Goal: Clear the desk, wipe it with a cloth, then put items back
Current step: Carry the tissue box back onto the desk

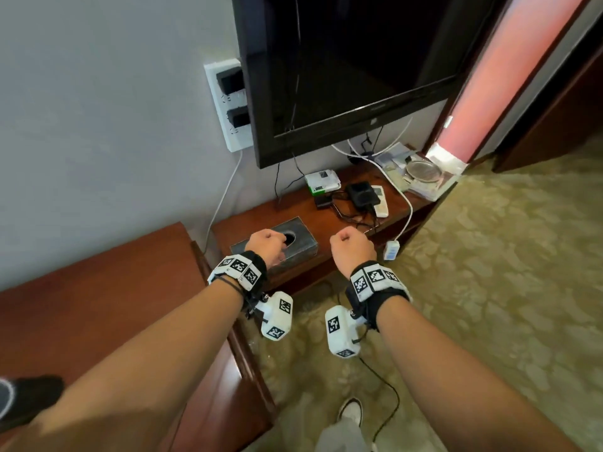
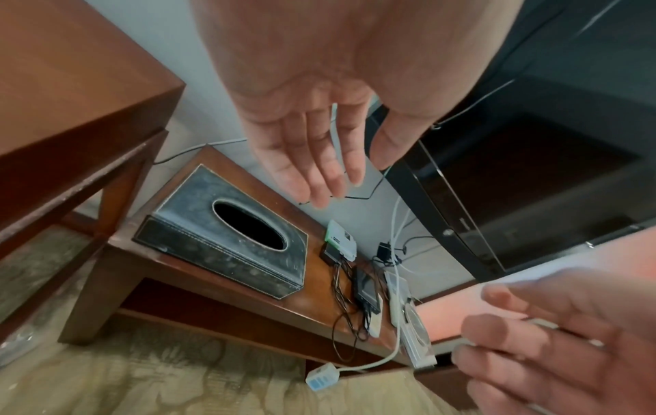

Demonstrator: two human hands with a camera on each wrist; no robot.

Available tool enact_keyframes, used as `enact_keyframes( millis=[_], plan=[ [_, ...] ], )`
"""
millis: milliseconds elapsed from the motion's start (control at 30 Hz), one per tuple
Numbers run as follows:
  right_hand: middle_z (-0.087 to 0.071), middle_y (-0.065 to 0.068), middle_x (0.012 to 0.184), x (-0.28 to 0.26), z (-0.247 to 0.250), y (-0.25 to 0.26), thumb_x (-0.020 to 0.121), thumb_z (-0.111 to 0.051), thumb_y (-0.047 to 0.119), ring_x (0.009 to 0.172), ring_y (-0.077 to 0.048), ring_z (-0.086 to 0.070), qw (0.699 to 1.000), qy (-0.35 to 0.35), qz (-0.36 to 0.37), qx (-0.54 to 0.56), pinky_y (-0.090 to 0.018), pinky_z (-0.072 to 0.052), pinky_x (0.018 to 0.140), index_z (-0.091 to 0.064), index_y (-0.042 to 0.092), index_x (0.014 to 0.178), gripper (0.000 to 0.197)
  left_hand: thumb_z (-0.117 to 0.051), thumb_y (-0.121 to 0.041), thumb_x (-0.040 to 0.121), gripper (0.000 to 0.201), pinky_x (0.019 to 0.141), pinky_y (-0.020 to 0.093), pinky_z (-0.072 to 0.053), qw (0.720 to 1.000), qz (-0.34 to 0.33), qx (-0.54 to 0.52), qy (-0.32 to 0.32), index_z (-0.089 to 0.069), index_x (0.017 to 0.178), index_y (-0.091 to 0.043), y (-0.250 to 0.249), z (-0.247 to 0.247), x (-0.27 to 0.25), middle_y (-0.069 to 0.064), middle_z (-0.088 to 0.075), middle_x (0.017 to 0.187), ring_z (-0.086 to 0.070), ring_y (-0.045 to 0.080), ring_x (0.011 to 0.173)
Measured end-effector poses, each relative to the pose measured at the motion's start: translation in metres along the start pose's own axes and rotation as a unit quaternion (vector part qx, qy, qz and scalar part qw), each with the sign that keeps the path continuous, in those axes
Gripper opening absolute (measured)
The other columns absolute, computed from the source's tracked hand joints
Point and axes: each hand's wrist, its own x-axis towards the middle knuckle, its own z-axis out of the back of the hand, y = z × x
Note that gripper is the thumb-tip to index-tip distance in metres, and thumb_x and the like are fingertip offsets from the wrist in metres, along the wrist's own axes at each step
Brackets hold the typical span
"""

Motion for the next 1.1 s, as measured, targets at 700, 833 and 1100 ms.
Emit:
enact_keyframes(
  millis=[700,833,1100],
  plan=[
    [-0.061,-0.005,0.107,0.171,-0.076,0.006,0.101,-0.05,0.031,0.088,-0.024,-0.049,0.965,0.189,0.055,-0.17,-0.03,-0.036,0.075,-0.057,0.016,0.117,0.023,-0.06,-0.041,0.092,0.053,0.092,0.033,-0.046,0.962,0.173,0.127,-0.167,-0.047,0.137,-0.016,0.032,0.011,0.096,0.009,-0.056,0.135,-0.058,0.029,0.117],
    [-0.059,-0.007,0.113,0.197,-0.111,0.009,0.1,-0.05,0.034,0.082,-0.023,-0.053,0.957,0.222,0.031,-0.186,-0.029,-0.039,0.065,-0.047,0.014,0.128,0.035,-0.064,-0.044,0.085,0.071,0.101,0.045,-0.048,0.944,0.226,0.148,-0.191,-0.036,0.144,-0.015,0.042,0.02,0.13,0.014,-0.045,0.144,-0.053,0.036,0.122],
    [-0.044,-0.016,0.146,0.233,-0.172,0.004,0.091,-0.059,0.039,0.128,-0.041,-0.049,0.943,0.246,-0.043,-0.222,-0.052,-0.044,0.105,-0.024,0.019,0.151,0.072,-0.076,-0.046,0.079,0.093,0.103,0.046,-0.04,0.929,0.286,0.157,-0.175,-0.021,0.148,-0.016,0.07,0.02,0.179,0.017,-0.035,0.145,-0.042,0.038,0.131]
  ],
)
